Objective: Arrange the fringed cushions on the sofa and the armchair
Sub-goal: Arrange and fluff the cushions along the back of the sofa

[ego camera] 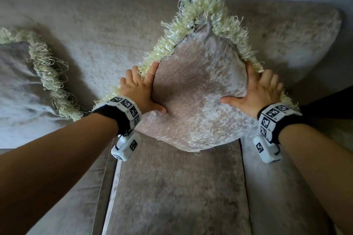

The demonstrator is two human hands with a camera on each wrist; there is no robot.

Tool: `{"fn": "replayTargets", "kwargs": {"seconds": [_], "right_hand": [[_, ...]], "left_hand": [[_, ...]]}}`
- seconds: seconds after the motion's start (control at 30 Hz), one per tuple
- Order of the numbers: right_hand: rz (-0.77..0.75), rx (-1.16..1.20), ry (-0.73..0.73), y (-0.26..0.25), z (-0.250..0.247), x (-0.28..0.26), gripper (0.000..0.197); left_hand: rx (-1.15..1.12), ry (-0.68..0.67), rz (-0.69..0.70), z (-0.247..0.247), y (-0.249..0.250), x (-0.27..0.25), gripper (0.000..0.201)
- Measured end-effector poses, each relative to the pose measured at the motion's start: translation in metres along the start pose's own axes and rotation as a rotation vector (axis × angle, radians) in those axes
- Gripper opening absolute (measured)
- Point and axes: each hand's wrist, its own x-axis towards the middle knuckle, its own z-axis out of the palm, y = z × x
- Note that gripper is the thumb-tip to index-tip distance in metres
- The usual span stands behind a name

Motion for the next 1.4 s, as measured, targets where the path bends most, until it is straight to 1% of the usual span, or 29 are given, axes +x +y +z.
{"fn": "replayTargets", "kwargs": {"seconds": [0.1, 0.17, 0.23, 0.3, 0.37, 0.43, 0.53, 0.63, 0.7, 0.83, 0.93, 1.07, 1.2, 1.3, 1.4], "right_hand": [[0.041, 0.02, -0.087, -0.002, -0.018, -0.011, 0.126], [0.038, 0.04, -0.131, -0.004, -0.038, -0.024, 0.123], [0.029, 0.046, -0.167, -0.005, -0.056, -0.035, 0.117], [0.016, 0.058, -0.176, -0.005, -0.079, -0.05, 0.111], [-0.012, 0.056, -0.154, -0.005, -0.1, -0.065, 0.103], [-0.053, 0.047, -0.128, -0.007, -0.12, -0.077, 0.091], [-0.088, 0.072, -0.138, -0.014, -0.143, -0.089, 0.073], [-0.097, 0.136, -0.139, -0.021, -0.159, -0.096, 0.063], [-0.103, 0.161, -0.148, -0.028, -0.168, -0.103, 0.06], [-0.126, 0.201, -0.205, -0.037, -0.172, -0.113, 0.057], [-0.131, 0.214, -0.221, -0.043, -0.184, -0.117, 0.054], [-0.113, 0.199, -0.223, -0.055, -0.198, -0.124, 0.05], [-0.085, 0.196, -0.218, -0.078, -0.209, -0.126, 0.048], [-0.066, 0.219, -0.214, -0.11, -0.216, -0.131, 0.046], [-0.048, 0.277, -0.189, -0.156, -0.218, -0.139, 0.043]], "left_hand": [[0.028, -0.001, 0.024, -0.012, -0.004, -0.013, 0.148], [0.033, -0.003, 0.061, -0.026, -0.009, -0.028, 0.143], [0.014, -0.02, 0.096, -0.039, -0.013, -0.041, 0.131], [-0.016, -0.033, 0.123, -0.059, -0.02, -0.057, 0.114], [-0.01, -0.046, 0.141, -0.081, -0.028, -0.073, 0.099], [-0.014, -0.059, 0.134, -0.102, -0.037, -0.087, 0.089], [-0.091, -0.084, 0.088, -0.131, -0.049, -0.109, 0.084], [-0.133, -0.093, 0.084, -0.15, -0.055, -0.131, 0.078], [-0.154, -0.103, 0.067, -0.161, -0.059, -0.147, 0.073], [-0.18, -0.161, 0.049, -0.167, -0.065, -0.164, 0.066], [-0.187, -0.163, 0.041, -0.174, -0.08, -0.172, 0.061], [-0.212, -0.157, 0.013, -0.181, -0.11, -0.177, 0.057], [-0.256, -0.148, -0.003, -0.181, -0.156, -0.177, 0.052], [-0.276, -0.116, -0.004, -0.176, -0.2, -0.175, 0.048], [-0.296, -0.101, 0.025, -0.169, -0.249, -0.173, 0.045]]}}
